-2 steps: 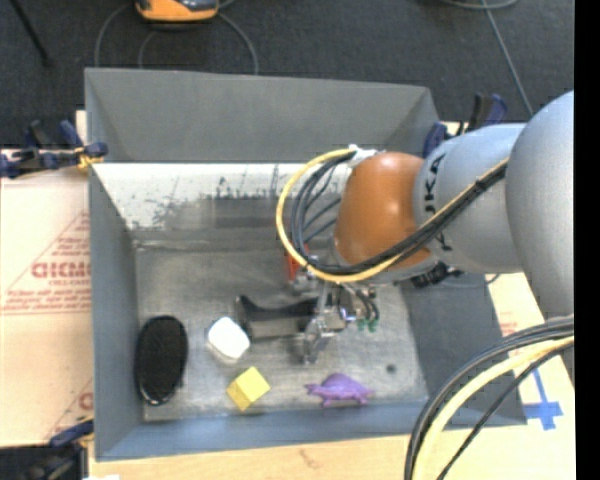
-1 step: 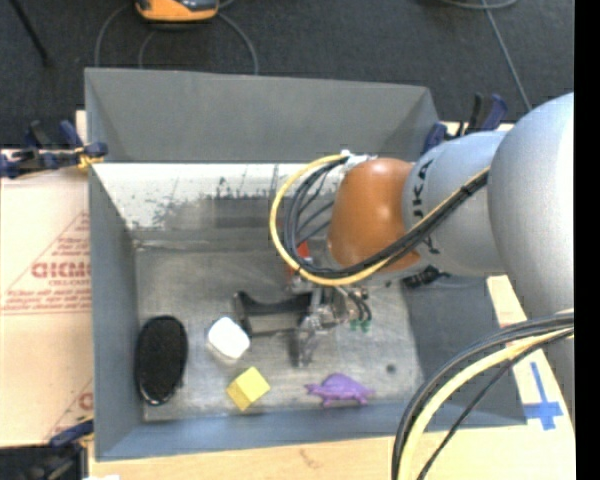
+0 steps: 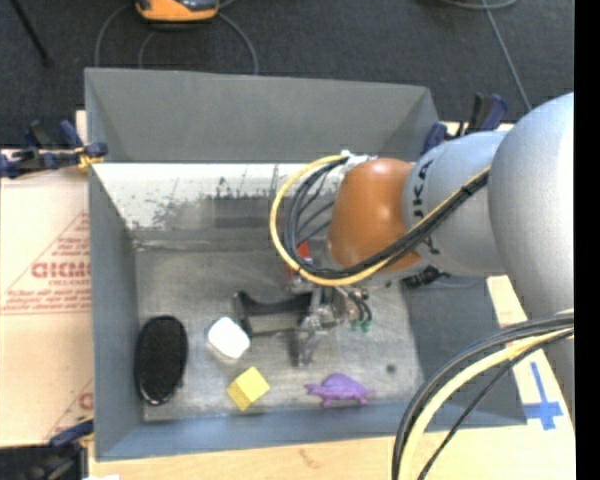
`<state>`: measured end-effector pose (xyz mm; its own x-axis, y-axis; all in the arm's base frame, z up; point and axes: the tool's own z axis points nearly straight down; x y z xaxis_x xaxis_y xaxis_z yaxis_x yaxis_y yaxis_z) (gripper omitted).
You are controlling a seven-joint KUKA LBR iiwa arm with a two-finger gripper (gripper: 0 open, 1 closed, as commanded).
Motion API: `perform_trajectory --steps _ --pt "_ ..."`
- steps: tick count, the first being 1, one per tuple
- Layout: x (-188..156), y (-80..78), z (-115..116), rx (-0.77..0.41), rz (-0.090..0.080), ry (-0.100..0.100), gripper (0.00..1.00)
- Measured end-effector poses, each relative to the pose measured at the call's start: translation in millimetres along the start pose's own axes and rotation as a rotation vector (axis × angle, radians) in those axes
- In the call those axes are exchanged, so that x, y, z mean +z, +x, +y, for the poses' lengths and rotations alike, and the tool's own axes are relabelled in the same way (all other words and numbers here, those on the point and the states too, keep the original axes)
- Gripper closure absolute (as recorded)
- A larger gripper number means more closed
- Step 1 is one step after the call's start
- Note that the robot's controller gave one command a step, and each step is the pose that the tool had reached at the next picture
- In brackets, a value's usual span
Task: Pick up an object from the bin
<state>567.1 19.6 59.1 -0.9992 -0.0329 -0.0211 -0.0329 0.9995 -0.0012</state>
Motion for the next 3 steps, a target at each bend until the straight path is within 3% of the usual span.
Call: perform_trajectory --steps 3 --pt "-24 2.4 -1 0.001 0.017 0.000 1.00"
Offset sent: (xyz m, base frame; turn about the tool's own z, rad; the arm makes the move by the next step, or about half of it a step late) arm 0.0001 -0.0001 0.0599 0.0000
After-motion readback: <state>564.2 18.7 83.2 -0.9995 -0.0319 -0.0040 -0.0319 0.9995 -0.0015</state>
